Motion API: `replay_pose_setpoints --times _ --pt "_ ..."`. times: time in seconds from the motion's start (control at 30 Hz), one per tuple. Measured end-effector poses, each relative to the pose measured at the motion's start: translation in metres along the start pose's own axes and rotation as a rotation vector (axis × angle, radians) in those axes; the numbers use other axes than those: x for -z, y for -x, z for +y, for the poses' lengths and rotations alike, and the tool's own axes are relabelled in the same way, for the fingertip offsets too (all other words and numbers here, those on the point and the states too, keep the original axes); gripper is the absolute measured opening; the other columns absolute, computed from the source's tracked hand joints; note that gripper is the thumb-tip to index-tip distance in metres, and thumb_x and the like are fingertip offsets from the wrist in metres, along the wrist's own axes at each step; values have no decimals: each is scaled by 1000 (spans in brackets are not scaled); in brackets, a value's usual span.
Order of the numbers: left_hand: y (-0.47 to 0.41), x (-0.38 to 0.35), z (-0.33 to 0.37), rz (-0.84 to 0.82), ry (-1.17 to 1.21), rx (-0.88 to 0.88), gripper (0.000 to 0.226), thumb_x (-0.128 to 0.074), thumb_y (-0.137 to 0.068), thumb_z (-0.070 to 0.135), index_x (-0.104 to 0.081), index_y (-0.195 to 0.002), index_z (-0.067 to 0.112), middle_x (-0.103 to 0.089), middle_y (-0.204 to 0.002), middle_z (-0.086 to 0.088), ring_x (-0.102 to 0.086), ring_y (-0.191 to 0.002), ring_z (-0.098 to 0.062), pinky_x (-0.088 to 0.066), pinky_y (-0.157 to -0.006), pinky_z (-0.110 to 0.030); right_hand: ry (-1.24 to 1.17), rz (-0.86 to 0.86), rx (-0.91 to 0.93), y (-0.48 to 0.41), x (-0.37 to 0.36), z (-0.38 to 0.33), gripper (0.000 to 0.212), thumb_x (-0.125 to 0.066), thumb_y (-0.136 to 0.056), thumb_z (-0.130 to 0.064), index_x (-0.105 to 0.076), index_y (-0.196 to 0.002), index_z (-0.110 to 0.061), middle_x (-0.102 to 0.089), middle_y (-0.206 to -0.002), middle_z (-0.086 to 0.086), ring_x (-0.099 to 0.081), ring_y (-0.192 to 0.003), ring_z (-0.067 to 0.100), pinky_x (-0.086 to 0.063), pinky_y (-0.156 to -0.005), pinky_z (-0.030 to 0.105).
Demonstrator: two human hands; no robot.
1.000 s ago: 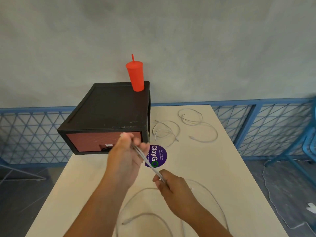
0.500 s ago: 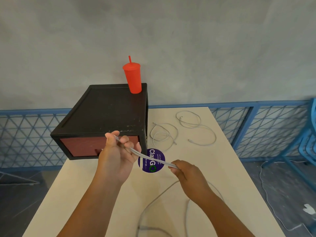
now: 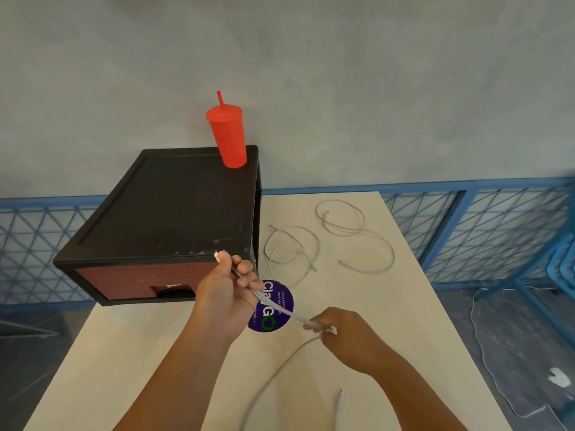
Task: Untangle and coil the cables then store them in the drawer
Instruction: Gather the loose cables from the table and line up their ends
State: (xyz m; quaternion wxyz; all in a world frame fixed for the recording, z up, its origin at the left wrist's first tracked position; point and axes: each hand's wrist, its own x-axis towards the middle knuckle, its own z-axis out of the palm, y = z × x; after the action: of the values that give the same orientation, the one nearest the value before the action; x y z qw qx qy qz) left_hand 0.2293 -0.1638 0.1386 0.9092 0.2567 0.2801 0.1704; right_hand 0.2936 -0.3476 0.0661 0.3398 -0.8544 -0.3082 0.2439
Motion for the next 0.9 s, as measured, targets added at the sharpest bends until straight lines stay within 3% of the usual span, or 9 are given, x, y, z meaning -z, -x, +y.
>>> replay_pose_setpoints --times 0.07,0.13,0.23,0.3,0.4,0.5,0.63,0.7,0.9 --pt "-11 -5 -6 2 -71 31 41 -33 -98 39 -47 -67 15 -39 -45 5 -31 -36 -7 -33 -39 -20 -116 -117 -15 -10 7 6 48 -44 -80 9 -65 -111 -23 -57 -100 -11 -53 -93 0 -37 -73 0" --pt "-20 -12 -13 2 -139 55 41 -34 -98 40 -46 -67 15 -35 -45 5 -30 -36 -7 -33 -46 -22 -202 -99 -36 -22 14 12 54 -43 -77 12 -62 -100 -34 -59 -97 -13 -54 -94 1 -40 -73 3" --pt "-35 -20 -25 4 -222 81 41 -35 -97 40 -45 -67 16 -31 -45 5 -27 -37 -8 -36 -45 -23 -334 41 -110 -48 22 25 48 -44 -81 9 -60 -84 -37 -60 -87 -9 -56 -87 11 -44 -77 18" --pt "-46 -24 -31 8 -279 117 41 -34 -97 41 -44 -67 16 -29 -44 6 -24 -36 -6 -31 -41 -19 -397 120 -172 -66 26 34 41 -45 -83 4 -63 -80 -32 -61 -83 -5 -57 -82 16 -47 -79 29" --pt "-65 -29 -38 22 -340 156 41 -31 -98 40 -43 -67 16 -29 -42 6 -23 -33 -5 -24 -36 -18 -360 170 -218 -95 28 47 31 -48 -86 -6 -62 -77 -32 -61 -85 -3 -59 -83 18 -47 -77 28" --pt "-83 -33 -44 62 -398 159 43 -32 -98 42 -43 -65 16 -28 -41 6 -22 -33 -6 -21 -35 -18 -273 168 -253 -126 25 58 20 -48 -88 -11 -60 -86 -28 -57 -91 -4 -55 -78 14 -40 -65 20" --pt "-103 -34 -50 105 -400 152 42 -30 -100 36 -49 -69 14 -30 -40 4 -23 -32 -7 -20 -38 -19 -126 142 -262 -162 19 66 21 -51 -88 -14 -59 -106 -21 -54 -99 1 -50 -89 12 -35 -76 19" --pt "-112 -32 -52 114 -410 139 39 -28 -100 29 -53 -76 11 -31 -41 4 -23 -34 -8 -20 -39 -20 -74 133 -290 -176 18 68 29 -52 -89 -16 -56 -118 -15 -56 -108 5 -53 -96 16 -35 -70 16" --pt "-129 -23 -56 116 -446 129 33 -35 -99 26 -55 -81 7 -37 -43 4 -27 -33 -6 -22 -37 -19 6 155 -350 -210 11 81 34 -54 -86 -19 -54 -120 -14 -58 -116 9 -59 -101 22 -38 -73 22"
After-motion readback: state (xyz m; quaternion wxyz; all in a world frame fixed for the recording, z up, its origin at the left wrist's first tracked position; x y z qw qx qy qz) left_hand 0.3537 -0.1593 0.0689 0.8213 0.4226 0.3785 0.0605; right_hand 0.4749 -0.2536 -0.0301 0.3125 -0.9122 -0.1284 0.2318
